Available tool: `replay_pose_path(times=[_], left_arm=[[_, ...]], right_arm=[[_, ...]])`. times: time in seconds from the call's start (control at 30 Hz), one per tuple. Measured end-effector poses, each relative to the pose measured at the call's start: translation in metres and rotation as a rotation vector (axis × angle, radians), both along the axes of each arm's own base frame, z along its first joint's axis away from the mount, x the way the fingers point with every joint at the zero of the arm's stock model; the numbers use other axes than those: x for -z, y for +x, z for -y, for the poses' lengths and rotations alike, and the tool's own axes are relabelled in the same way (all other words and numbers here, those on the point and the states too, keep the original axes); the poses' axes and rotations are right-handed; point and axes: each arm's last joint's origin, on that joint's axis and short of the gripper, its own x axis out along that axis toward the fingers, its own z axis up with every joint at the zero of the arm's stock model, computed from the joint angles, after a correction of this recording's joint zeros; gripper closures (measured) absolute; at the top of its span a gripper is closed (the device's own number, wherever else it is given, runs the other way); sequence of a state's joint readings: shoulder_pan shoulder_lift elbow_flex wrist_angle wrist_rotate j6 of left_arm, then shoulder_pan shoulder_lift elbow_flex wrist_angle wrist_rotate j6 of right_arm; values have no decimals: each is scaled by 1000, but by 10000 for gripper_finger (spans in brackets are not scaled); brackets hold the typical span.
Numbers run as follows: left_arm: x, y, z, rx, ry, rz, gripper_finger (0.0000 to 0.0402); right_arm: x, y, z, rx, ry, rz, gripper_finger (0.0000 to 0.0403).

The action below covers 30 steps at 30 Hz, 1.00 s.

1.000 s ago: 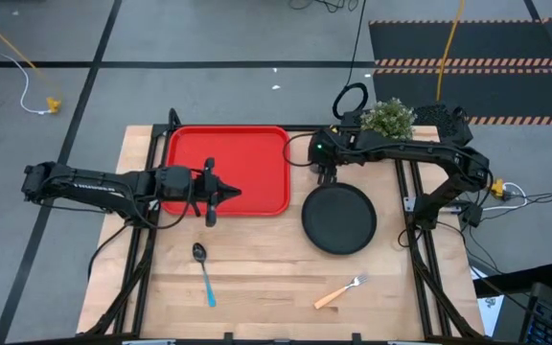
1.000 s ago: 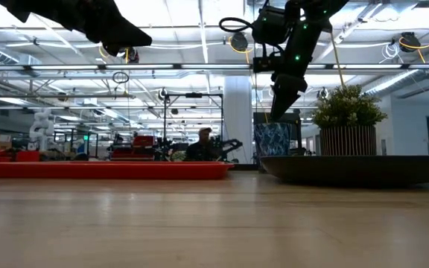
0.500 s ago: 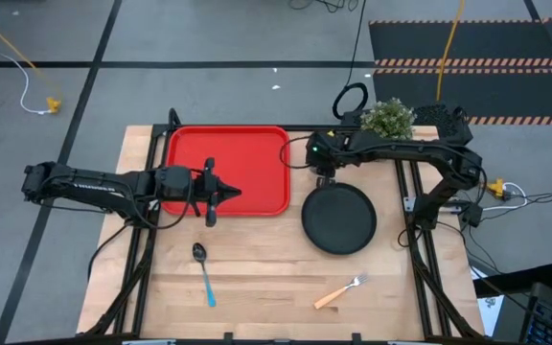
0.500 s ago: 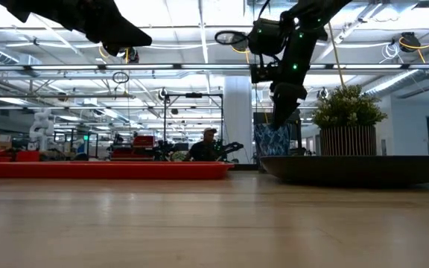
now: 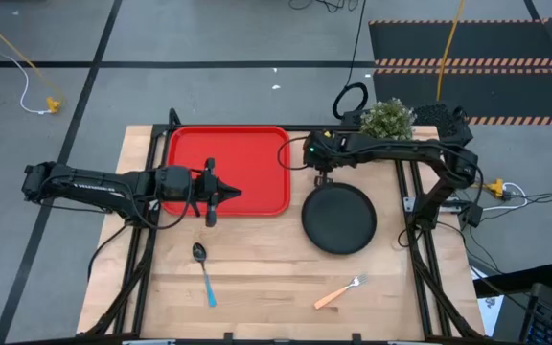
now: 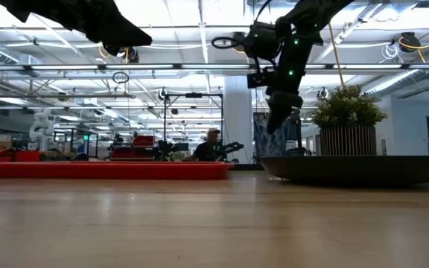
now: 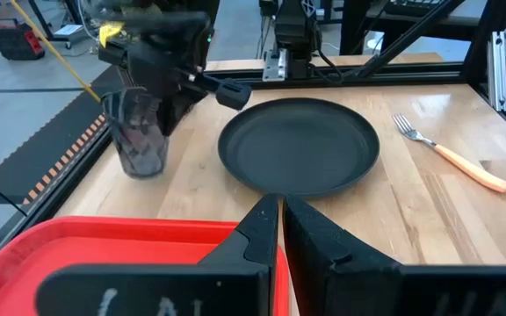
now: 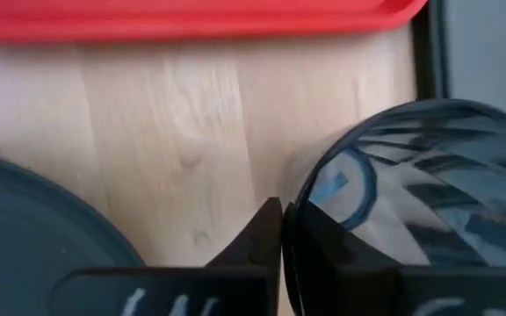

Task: Pick and place plate/cup/fork/spoon on tray
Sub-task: Put the black cup on the top right of the red tray

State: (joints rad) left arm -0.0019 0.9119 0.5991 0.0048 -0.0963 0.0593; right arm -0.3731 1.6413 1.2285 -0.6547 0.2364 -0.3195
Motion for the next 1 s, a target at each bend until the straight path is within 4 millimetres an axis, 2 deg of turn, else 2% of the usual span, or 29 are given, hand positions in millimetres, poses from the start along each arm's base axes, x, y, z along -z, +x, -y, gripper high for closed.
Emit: replay_pose_path(times=[0.13, 0.27, 0.77, 1.0], left_arm=[[0, 0, 0, 0, 0, 0, 376], [0, 0, 0, 0, 0, 0, 376], [0, 0, 0, -1, 0, 0, 376], [0, 0, 0, -1, -1, 0, 376]], right_arm=[[-9, -2, -4, -17, -15, 24, 392], [-29, 1, -6, -27, -36, 86, 399], [-120, 30, -10, -54, -158, 349, 397], [-141, 52, -3, -99, -197, 374, 397]])
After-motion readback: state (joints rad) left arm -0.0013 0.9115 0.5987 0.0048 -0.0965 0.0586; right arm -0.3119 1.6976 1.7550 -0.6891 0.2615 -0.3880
